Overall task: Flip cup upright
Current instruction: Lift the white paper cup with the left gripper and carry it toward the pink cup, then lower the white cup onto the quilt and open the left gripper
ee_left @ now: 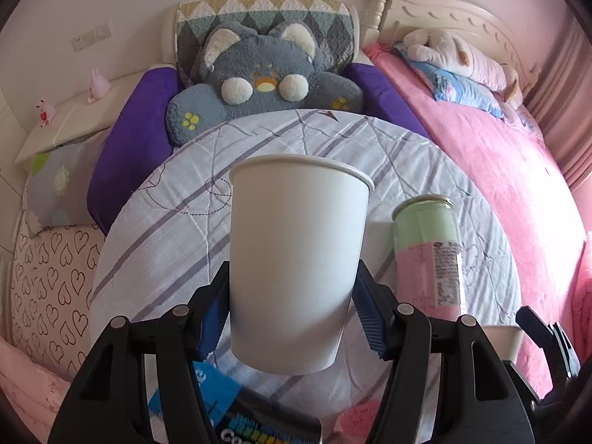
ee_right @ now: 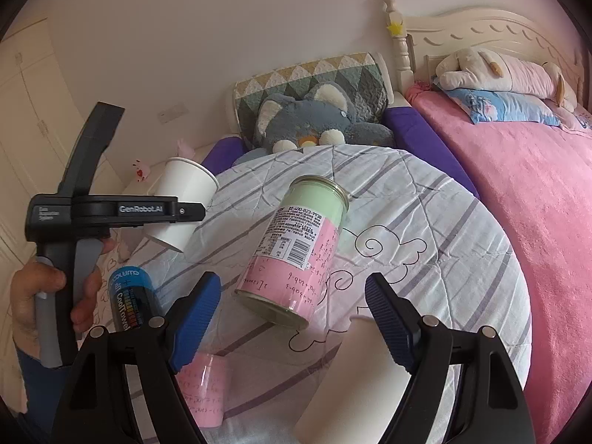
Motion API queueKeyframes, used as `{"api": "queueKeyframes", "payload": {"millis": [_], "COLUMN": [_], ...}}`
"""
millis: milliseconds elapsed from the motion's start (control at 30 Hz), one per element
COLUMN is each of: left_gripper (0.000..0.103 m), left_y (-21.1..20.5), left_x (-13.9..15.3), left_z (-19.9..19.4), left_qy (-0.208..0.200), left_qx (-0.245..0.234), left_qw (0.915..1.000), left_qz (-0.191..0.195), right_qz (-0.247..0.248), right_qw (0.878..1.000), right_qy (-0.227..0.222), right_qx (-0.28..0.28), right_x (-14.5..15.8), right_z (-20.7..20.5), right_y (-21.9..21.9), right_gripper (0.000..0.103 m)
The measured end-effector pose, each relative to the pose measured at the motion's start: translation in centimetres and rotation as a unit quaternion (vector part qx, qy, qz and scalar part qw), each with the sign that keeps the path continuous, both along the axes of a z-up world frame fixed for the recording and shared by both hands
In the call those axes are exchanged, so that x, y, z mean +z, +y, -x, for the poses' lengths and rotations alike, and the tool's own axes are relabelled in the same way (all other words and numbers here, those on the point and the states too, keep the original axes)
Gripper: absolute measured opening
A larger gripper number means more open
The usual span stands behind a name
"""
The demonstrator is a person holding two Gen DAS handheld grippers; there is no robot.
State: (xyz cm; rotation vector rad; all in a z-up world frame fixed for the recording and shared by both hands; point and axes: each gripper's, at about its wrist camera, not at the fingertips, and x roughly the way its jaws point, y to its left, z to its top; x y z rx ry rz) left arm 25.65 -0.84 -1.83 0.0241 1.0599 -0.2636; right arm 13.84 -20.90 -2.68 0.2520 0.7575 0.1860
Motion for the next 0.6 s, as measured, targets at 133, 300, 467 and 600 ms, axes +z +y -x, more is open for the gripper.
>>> {"api": "queueKeyframes", "payload": {"millis": [133,300,467,600], "left_gripper": [0.063,0.063,0.063,0.063], "left_y": [0.5,1.3,0.7,-0.8], "left_x": [2.1,3.7,3.3,0.7], "left_z": [3.6,9.3,15.1,19.0], "left_qy": [-0.001,-0.003,0.011,0.047], "left_qx": [-0.025,-0.045,-0.072,-0.093], "left_qw": [0.9994,0.9986,0.9972,0.9946], "left_qz": [0.023,0.028,0.020,0.004], "right_qz": [0.004,0.007,0.012,0.015], "right_qw": [1.000,1.000,1.000,1.000], "right_qy": [-0.007,-0.003,0.007,0.016], "right_qx": [0.005,0.015,0.007,0.006], "right_x": [1.0,1.3,1.1,0.7], "right_z": [1.8,4.3,7.0,8.8], "right_y": [0.2,0.4,0.0,-0.3], "right_gripper": [0.082,0.082,0.082,0.082]}}
